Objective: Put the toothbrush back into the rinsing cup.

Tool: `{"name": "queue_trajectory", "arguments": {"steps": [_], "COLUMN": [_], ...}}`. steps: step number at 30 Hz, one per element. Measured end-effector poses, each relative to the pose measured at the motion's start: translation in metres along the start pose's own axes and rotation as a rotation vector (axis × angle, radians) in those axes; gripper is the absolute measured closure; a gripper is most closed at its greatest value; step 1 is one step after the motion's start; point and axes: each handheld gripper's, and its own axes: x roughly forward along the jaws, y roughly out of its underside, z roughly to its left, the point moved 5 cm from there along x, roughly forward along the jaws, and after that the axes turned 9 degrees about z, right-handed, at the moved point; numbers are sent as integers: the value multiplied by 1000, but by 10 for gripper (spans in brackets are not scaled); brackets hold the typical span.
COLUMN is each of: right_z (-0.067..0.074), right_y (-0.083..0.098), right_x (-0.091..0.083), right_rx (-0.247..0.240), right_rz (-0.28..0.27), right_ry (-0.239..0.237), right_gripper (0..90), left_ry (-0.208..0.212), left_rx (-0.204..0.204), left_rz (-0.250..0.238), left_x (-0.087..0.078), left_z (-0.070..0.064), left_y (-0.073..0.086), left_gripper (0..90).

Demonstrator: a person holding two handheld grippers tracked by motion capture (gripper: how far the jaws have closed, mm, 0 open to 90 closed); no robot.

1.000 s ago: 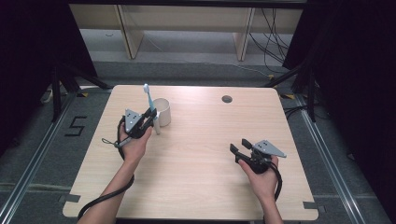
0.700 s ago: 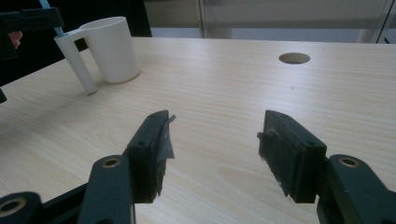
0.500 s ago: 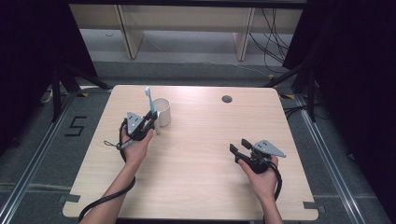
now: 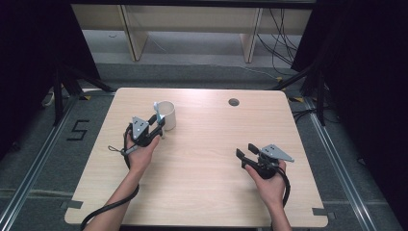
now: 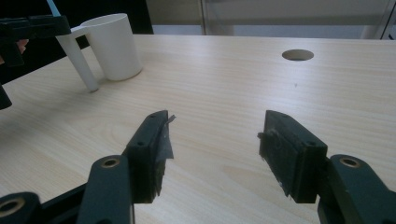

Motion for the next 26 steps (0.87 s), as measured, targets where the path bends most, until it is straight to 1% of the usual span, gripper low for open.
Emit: {"name": "queue_trajectory", "arguments": {"steps": [1, 2, 4, 6, 7, 8, 9, 10, 11, 12, 13, 14, 16, 17, 18, 19, 20, 21, 22, 23, 24, 25, 26], "right_z": [0, 0, 4, 4, 2, 2, -1, 1, -2, -2, -3, -1, -2, -1, -2, -2, -1, -2, -3, -5, -1, -1, -4], "right_y": [0, 0, 1, 2, 1, 2, 1, 1, 1, 1, 1, 1, 2, 3, 4, 4, 5, 5, 6, 7, 8, 9, 9], "right_x": [0, 0, -1, -1, 0, -1, -1, -1, 0, 1, 1, 0, -1, 0, -1, 1, 0, 1, 0, 1, 1, 1, 2], "right_rx": [-5, 0, 48, 54, 27, 31, -2, 26, -1, 3, 2, 11, 9, 25, 14, 7, 28, 28, 9, 2, 46, 46, 14], "right_rz": [1, 5, 8, 7, -1, 8, 2, 6, -9, -9, -8, -6, 8, 10, 19, 10, 16, 8, 19, 21, 25, 25, 22], "right_ry": [4, -3, -25, -23, -22, -17, -7, -13, -9, 1, 1, -12, 0, -17, -6, -12, -17, -13, 1, 17, -14, -14, -5], "right_gripper": [426, 426, 425, 425, 425, 425, 424, 424, 424, 424, 423, 423, 422, 422, 421, 419, 418, 417, 415, 414, 414, 412, 410], "left_ry": [4, 10, 9, 14, 17, 18, 24, 27, 32, 37, 40, 43, 46, 48, 51, 56, 61, 67, 73, 70, 71, 73, 72], "left_rx": [-4, -12, -13, -12, -11, -5, -2, -6, -1, 5, 5, 5, 3, 4, 4, 8, 12, 13, 17, 20, 17, 6, 6], "left_rz": [3, 11, 20, 30, 39, 45, 47, 51, 58, 65, 73, 80, 92, 101, 105, 115, 122, 126, 128, 137, 141, 135, 138], "left_x": [0, -1, -4, -7, -10, -12, -16, -19, -22, -26, -30, -33, -42, -47, -51, -56, -59, -62, -66, -71, -75, -79, -84], "left_z": [0, 0, 0, 1, 2, 3, 5, 5, 7, 8, 9, 10, 13, 16, 17, 19, 20, 21, 22, 23, 24, 25, 27], "left_y": [1, 1, 3, 6, 7, 8, 10, 11, 12, 13, 15, 17, 21, 23, 25, 28, 31, 34, 37, 40, 44, 46, 49], "left_gripper": [487, 452, 382, 331, 315, 302, 298, 296, 294, 291, 291, 292, 292, 292, 293, 293, 293, 293, 293, 292, 290, 289, 288]}}
